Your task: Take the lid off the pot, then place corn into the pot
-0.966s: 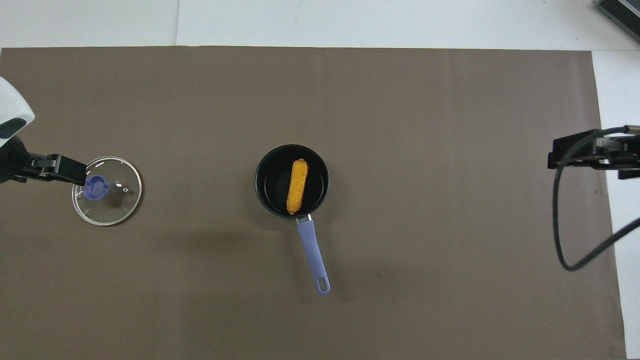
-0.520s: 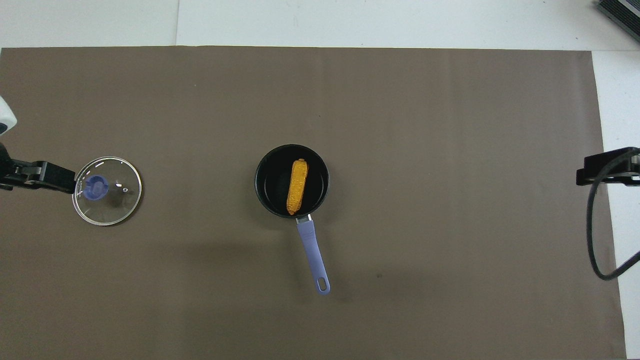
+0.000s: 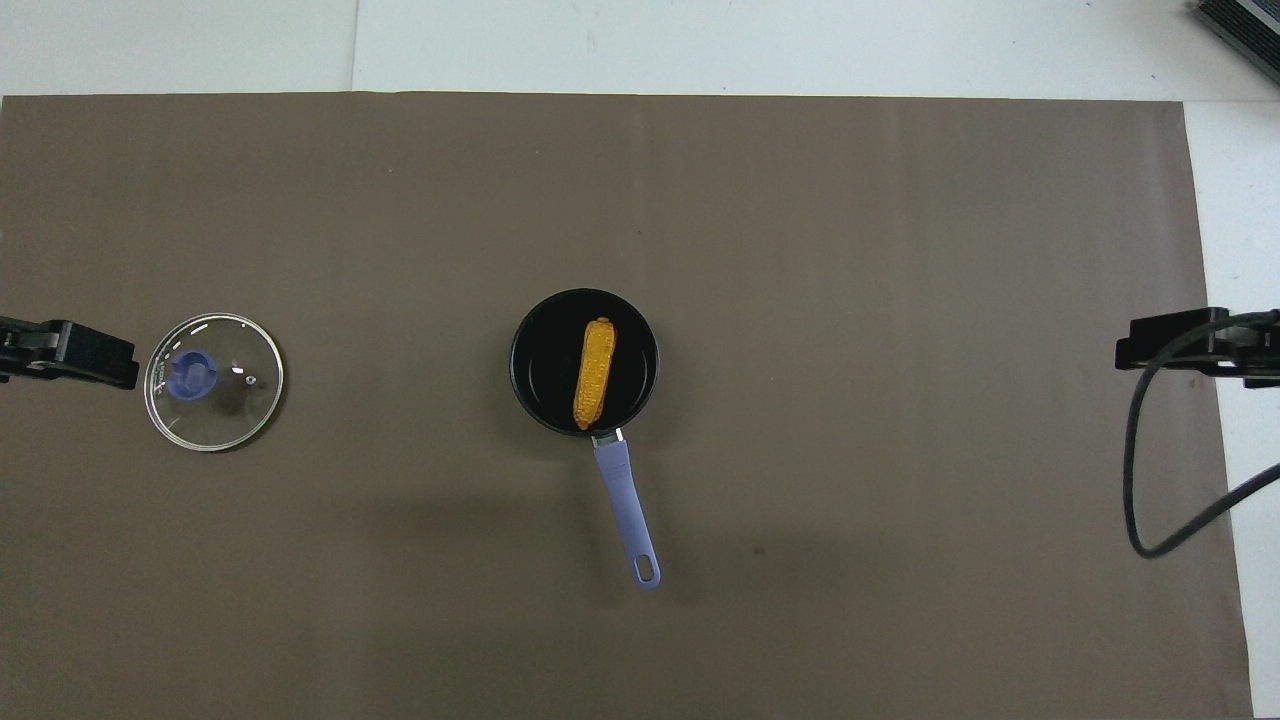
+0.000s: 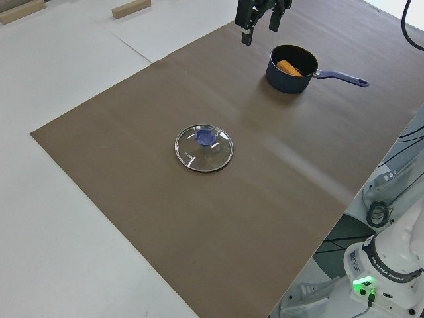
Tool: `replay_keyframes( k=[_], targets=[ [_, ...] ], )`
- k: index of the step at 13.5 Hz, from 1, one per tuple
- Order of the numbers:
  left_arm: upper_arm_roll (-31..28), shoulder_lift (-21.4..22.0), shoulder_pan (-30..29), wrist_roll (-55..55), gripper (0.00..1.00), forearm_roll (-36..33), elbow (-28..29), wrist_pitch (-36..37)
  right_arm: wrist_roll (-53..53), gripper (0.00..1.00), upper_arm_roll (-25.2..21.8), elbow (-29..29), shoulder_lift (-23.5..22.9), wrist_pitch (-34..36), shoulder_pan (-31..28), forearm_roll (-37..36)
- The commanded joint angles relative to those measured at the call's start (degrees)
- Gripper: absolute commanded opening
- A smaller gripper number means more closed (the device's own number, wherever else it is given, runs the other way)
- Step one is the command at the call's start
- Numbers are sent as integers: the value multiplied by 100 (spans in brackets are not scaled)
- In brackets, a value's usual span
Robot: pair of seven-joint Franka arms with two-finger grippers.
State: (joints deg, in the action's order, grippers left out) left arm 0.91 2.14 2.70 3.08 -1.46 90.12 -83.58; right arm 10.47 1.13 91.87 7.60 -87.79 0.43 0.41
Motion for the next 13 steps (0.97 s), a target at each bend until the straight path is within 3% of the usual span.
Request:
replay_keyframes(
  k=[1,5,13],
  targets=[
    [-39,-108,11,26,100,111,-205,114,-326,100,62,226,189,-28,-8,29],
    [-39,-108,29,0,100,111,-196,88,-836,100,45,-213,-48,481,-105,-15],
    [-39,-100,29,0,100,102,-196,88,-705,100,19,-134,13,473,-70,3]
  ],
)
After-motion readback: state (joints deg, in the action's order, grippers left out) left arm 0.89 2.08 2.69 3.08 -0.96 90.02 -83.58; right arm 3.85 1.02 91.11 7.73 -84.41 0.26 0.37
